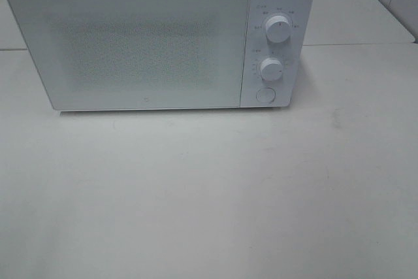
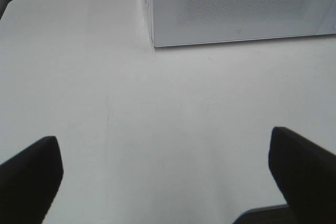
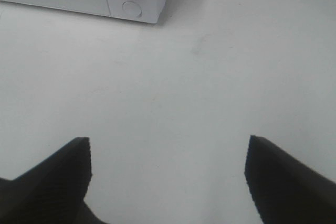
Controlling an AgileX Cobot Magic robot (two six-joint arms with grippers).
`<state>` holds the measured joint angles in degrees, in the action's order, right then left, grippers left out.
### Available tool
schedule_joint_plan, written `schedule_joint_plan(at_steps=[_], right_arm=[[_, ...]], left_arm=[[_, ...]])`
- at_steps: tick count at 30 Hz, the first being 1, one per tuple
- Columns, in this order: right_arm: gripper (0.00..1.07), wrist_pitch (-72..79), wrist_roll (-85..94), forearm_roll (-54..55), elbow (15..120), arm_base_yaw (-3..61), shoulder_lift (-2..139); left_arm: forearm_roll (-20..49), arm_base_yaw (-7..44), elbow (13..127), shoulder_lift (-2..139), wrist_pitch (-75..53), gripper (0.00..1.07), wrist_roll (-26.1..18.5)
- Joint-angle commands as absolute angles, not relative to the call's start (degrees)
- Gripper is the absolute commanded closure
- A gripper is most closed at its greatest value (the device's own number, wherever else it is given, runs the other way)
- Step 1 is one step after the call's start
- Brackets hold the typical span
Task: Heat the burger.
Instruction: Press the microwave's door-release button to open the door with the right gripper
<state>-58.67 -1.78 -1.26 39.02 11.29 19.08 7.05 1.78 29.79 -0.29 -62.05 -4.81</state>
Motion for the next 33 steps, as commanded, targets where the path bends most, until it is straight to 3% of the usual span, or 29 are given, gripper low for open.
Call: schedule_joint_plan(at_steps=[1, 15, 33], right_arm=[[0.27, -59.7, -2.41, -3.21, 37.01, 9.51, 13.64], [0.31, -56.89, -3.78, -5.16, 28.76, 8.19, -1.89], [0.31, -56.72, -4.18, -5.04, 29.28, 8.19, -0.34]], left_arm=[[7.45, 1.55, 29.56, -1.26, -61.31, 0.06, -4.87], [7.45, 1.55, 29.56, -1.26, -61.31, 0.06, -4.87], [7.45, 1.55, 29.56, -0.63, -61.31, 0.06, -4.87]])
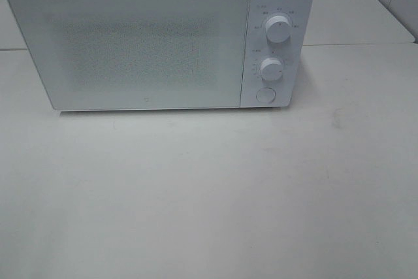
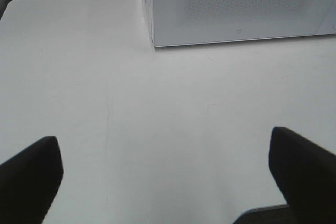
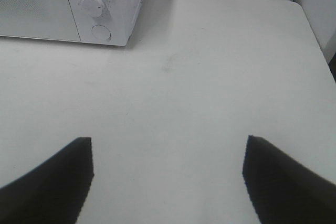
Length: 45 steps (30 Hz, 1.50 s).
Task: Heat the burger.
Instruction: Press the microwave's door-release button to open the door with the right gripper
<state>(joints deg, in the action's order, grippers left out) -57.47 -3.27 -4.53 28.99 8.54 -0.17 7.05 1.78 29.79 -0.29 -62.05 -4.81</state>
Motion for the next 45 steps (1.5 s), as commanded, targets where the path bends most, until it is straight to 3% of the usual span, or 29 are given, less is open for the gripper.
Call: schedule_joint_plan(at_steps=[1, 28, 33, 44, 45], right_arm=[[0.31, -56.26, -4.41, -4.93, 30.19, 8.19, 1.15], [0.31, -25.61, -4.53, -4.81, 31.17, 8.19, 31.46], [0.31, -12.49, -4.87, -4.76, 31.17, 8.19, 40.68], [0.31, 1.38, -6.07, -4.76, 30.19, 8.31, 51.45], [0.31, 8.65, -5.84, -4.76, 28.02, 8.31, 53.51]], left_arm=[[7.45, 1.55, 29.56, -0.63, -61.31, 0.06, -4.87], [7.45, 1.55, 29.56, -0.63, -61.31, 0.06, -4.87], [7.45, 1.55, 29.56, -0.63, -61.31, 0.06, -4.87], [7.45, 1.55, 29.56, -0.63, -61.31, 0.06, -4.87], [7.45, 1.55, 29.56, -0.63, -61.31, 0.06, -4.87]])
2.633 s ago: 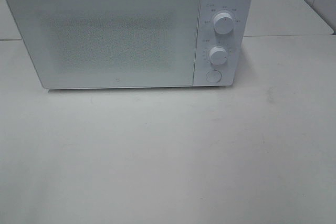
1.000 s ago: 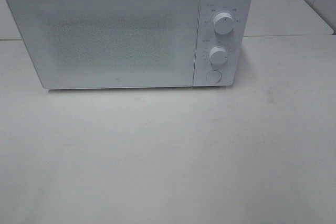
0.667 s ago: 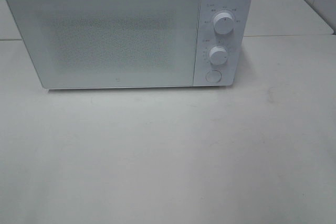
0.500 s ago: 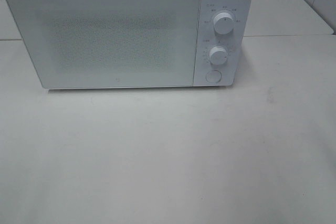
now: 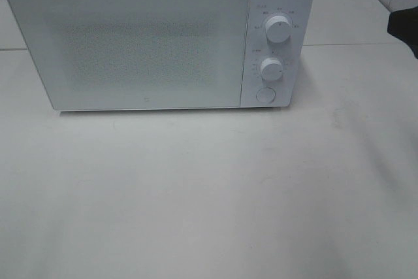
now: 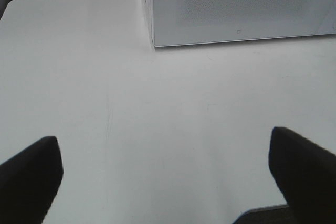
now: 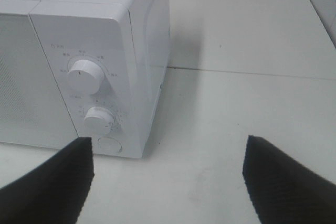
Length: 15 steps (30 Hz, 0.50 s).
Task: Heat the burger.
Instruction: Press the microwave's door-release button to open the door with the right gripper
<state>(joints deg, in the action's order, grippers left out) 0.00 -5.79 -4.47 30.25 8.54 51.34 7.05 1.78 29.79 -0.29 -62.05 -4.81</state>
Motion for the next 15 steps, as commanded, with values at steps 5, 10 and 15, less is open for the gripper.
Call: schedule_joint_plan(at_steps=[5, 10, 15], right_arm=[[0.31, 23.26, -5.1, -3.84, 23.43, 8.31, 57.47], [0.31, 32.54, 1.2, 3.38, 20.17, 8.37, 61.25], [0.31, 42.57, 8.08, 12.15, 16.33, 8.42, 65.95]], left_arm=[[7.45, 1.55, 29.56, -0.63, -61.31, 0.06, -4.87], [7.45, 1.55, 29.56, -0.63, -61.31, 0.06, -4.87], [7.45, 1.55, 29.56, -0.63, -61.31, 0.06, -4.87]])
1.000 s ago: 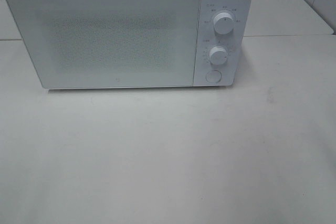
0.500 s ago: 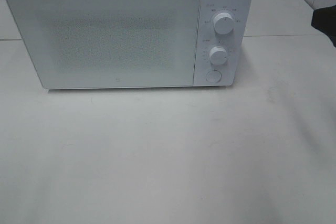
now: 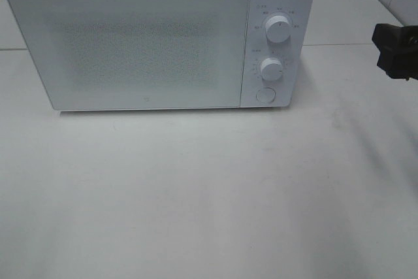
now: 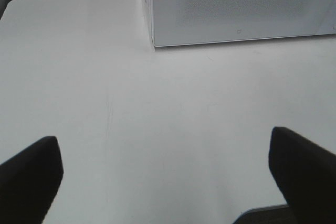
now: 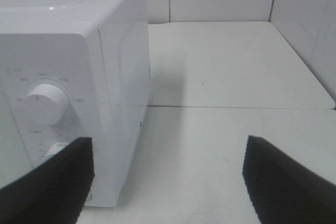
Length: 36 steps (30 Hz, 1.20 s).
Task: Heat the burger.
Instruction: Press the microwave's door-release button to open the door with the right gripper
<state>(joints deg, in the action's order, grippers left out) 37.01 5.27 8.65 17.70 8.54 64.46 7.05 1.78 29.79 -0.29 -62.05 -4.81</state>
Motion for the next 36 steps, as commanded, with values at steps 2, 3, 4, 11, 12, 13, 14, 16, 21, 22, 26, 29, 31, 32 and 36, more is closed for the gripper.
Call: schedule_joint_plan(at_steps=[2, 3, 4, 11, 12, 13, 14, 16, 21, 22, 26, 29, 31, 32, 36], right_arm=[[0.31, 43.83, 8.08, 12.78, 15.81, 8.88, 66.69], [0.31, 46.18, 8.77, 14.67, 14.95, 10.77, 68.35], [0.31, 46.18, 8.77, 14.67, 14.95, 10.77, 68.35], [0.32, 55.18, 16.39, 26.64, 13.87, 20.63, 75.63], [0.32, 56.78, 18.16, 28.82, 13.87, 22.23, 76.89], [0.32, 59.87, 20.45, 32.54, 13.87, 25.21, 79.07], [0.32, 59.87, 20.45, 32.54, 13.87, 25.21, 79.07], [0.32, 64.29, 20.74, 36.96, 13.92, 30.08, 81.99], [0.32, 68.07, 20.4, 43.37, 14.84, 37.7, 86.52], [0.32, 68.07, 20.4, 43.37, 14.84, 37.7, 86.52], [0.32, 69.9, 20.63, 47.15, 17.07, 42.0, 90.64], [0.32, 70.02, 20.63, 47.84, 18.56, 43.89, 92.99], [0.32, 70.3, 20.57, 47.84, 19.42, 44.86, 94.37], [0.32, 70.3, 20.57, 47.84, 19.42, 44.86, 94.37], [0.32, 70.59, 20.51, 47.84, 21.89, 46.75, 97.63]], left_arm=[[7.45, 1.55, 29.56, -0.63, -61.31, 0.06, -4.87], [7.45, 1.55, 29.56, -0.63, -61.31, 0.06, -4.87], [7.45, 1.55, 29.56, -0.63, -61.31, 0.06, -4.87], [7.45, 1.55, 29.56, -0.63, -61.31, 0.06, -4.87], [7.45, 1.55, 29.56, -0.63, -61.31, 0.07, -4.87], [7.45, 1.55, 29.56, -0.63, -61.31, 0.07, -4.87], [7.45, 1.55, 29.56, -0.63, -61.31, 0.07, -4.87], [7.45, 1.55, 29.56, -0.63, -61.31, 0.07, -4.87], [7.45, 1.55, 29.56, -0.63, -61.31, 0.07, -4.87], [7.45, 1.55, 29.56, -0.63, -61.31, 0.07, -4.87], [7.45, 1.55, 29.56, -0.63, -61.31, 0.07, -4.87], [7.45, 1.55, 29.56, -0.63, -61.31, 0.07, -4.87], [7.45, 1.55, 29.56, -0.63, -61.31, 0.07, -4.87], [7.45, 1.55, 29.56, -0.63, -61.31, 0.07, -4.87], [7.45, 1.55, 29.56, -0.63, -61.31, 0.07, -4.87]])
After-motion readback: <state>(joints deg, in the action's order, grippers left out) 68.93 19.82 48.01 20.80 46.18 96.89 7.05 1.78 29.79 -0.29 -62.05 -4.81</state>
